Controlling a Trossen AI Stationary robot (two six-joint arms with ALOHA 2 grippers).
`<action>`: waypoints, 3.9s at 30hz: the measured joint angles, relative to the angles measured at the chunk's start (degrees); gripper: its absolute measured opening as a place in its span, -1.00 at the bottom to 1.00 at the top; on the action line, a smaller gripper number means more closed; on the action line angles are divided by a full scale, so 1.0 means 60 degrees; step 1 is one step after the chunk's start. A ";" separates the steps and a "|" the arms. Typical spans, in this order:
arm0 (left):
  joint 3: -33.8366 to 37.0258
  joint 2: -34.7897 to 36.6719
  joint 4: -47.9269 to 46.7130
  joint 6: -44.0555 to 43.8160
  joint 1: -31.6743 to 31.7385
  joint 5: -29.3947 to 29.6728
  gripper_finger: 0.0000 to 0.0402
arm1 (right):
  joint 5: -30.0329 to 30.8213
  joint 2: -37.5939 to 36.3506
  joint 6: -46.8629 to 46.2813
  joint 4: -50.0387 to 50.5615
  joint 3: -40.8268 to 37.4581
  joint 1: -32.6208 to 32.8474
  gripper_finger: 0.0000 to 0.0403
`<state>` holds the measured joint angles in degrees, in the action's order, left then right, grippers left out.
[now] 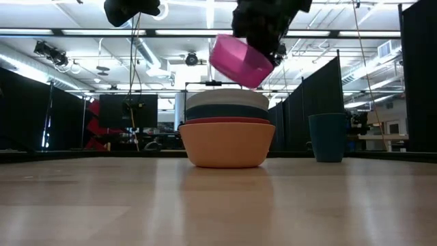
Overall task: Nest bowls inside each other
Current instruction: Stack the red bowl on top of the white bowl, then move the blue cup beside of the stacked bowl
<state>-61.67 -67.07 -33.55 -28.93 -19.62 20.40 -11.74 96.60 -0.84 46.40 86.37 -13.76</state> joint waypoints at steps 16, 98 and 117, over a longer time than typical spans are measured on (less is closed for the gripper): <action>0.0000 0.0000 0.0017 0.0084 0.0000 0.0000 -0.71 | 0.0213 0.0897 0.0347 0.0021 -0.0011 -0.0040 -1.00; 0.1107 -0.0007 0.0150 0.0249 0.0002 0.0076 -0.71 | 0.1461 -0.3274 -0.1391 0.1234 -0.3041 0.1393 -0.31; 0.1107 -0.0007 0.0496 0.0248 0.0000 0.0069 -0.71 | 0.3754 -0.5464 -0.3739 0.1090 -0.5985 0.3102 -0.26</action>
<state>-55.02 -67.11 -30.57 -27.44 -19.62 20.82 10.78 63.82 -23.28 52.94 50.46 4.85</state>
